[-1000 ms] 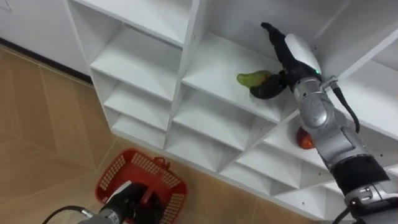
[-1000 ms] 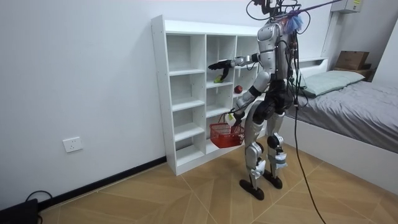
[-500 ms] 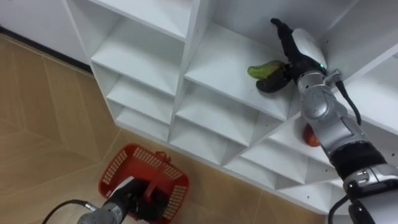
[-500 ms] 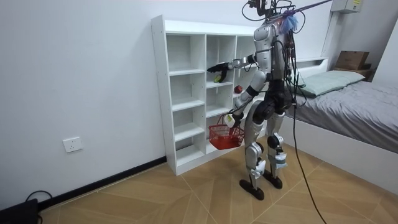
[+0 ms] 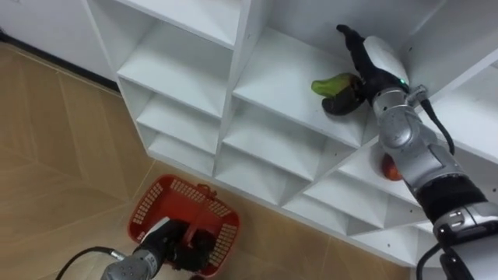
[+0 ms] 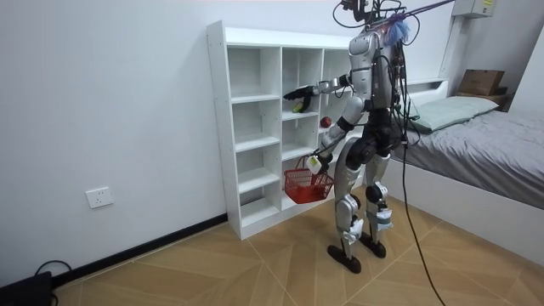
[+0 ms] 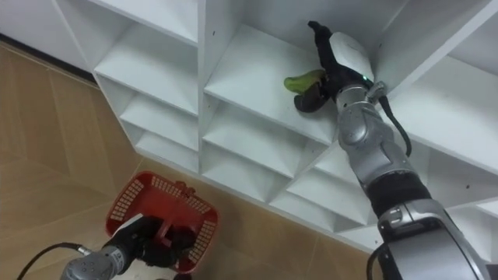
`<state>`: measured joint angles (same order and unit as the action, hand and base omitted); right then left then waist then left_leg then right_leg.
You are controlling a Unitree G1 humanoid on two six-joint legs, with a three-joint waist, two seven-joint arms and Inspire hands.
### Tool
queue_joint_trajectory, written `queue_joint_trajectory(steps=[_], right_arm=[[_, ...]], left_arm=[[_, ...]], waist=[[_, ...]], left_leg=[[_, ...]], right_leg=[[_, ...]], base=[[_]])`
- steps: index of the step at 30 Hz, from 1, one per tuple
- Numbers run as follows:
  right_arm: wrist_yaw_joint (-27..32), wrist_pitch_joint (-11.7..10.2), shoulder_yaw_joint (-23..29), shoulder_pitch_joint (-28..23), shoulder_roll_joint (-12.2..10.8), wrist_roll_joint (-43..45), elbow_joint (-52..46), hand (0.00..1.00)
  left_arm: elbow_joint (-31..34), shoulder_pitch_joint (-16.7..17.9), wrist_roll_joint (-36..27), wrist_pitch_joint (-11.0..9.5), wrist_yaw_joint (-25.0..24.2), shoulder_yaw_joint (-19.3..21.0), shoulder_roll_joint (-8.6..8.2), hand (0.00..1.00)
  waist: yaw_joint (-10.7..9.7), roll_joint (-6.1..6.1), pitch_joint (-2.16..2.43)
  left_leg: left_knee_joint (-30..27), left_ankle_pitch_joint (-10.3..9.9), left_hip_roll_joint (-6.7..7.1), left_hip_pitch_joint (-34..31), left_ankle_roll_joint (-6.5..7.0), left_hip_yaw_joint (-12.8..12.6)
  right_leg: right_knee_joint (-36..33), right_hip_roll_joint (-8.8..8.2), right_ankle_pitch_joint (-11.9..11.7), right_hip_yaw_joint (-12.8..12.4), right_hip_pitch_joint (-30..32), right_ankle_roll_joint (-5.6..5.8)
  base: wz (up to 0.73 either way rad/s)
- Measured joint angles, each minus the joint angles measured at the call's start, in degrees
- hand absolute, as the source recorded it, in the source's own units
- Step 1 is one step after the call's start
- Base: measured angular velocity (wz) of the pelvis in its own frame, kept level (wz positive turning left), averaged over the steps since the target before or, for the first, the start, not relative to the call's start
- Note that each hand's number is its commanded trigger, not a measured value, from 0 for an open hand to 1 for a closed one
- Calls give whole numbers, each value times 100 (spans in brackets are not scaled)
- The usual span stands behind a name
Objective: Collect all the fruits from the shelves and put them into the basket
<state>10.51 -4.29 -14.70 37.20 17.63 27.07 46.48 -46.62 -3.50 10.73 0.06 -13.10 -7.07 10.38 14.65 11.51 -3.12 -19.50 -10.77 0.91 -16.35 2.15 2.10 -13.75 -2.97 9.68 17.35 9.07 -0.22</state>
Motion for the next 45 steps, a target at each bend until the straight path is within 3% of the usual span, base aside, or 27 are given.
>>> queue_joint_trajectory(steps=[8, 20, 32, 33, 34, 35, 36, 38, 45], right_arm=[[-261, 9, 0, 2, 11, 15, 63, 0], [-820, 34, -47, 184, 77, -3, 675, 0], [-949, 67, -94, 223, 77, 12, 773, 0], [-956, 67, -94, 223, 77, 11, 780, 6], [-962, 67, -94, 223, 77, 11, 783, 32], [-978, 67, -93, 224, 78, 11, 787, 48], [-986, 67, -93, 224, 77, 11, 789, 72], [-988, 67, -93, 224, 77, 10, 791, 97], [-922, 63, -103, 256, 77, -237, 852, 100]], left_arm=[[30, 0, 8, 0, -14, 10, -3, 100], [34, 3, -1, 1, -1, 2, 47, 100], [-36, 4, 0, 2, -6, -12, 61, 100], [-37, 4, 1, 2, -6, -11, 63, 100], [-37, 4, 1, 2, -5, -11, 64, 100], [-40, 4, 1, 2, -5, -11, 68, 100], [-53, 3, 1, 2, -5, -11, 71, 100], [-64, 3, 1, 2, -5, -11, 75, 100], [-97, -1, -2, 1, 17, -16, 89, 100]], waist=[[16, 2, 10], [203, 3, 13], [251, 30, 22], [251, 38, 20], [252, 43, 20], [251, 53, 19], [251, 64, 17], [249, 79, 13], [245, 86, 10]], left_leg=[[-22, 2, -7, 12, -1, -33], [78, 35, -9, 214, -6, -19], [230, 143, 0, 317, -30, -25], [231, 143, 0, 319, -30, -23], [232, 143, 0, 319, -30, -23], [233, 143, 0, 320, -30, -23], [235, 143, 0, 322, -30, -24], [236, 143, 0, 322, -30, -24], [241, 143, 1, 322, -30, -19]], right_leg=[[0, 9, -2, -8, -21, -2], [7, 5, -3, -13, -200, -5], [7, -13, -8, -15, -222, -13], [7, -14, -8, -14, -222, -13], [7, -14, -9, -14, -223, -13], [7, -14, -9, -14, -223, -14], [7, -14, -9, -14, -223, -14], [8, -14, -9, -13, -223, -14], [12, -15, -9, -10, -227, -14]], base=[[0], [0], [0], [0], [0], [0], [0], [0], [0]])
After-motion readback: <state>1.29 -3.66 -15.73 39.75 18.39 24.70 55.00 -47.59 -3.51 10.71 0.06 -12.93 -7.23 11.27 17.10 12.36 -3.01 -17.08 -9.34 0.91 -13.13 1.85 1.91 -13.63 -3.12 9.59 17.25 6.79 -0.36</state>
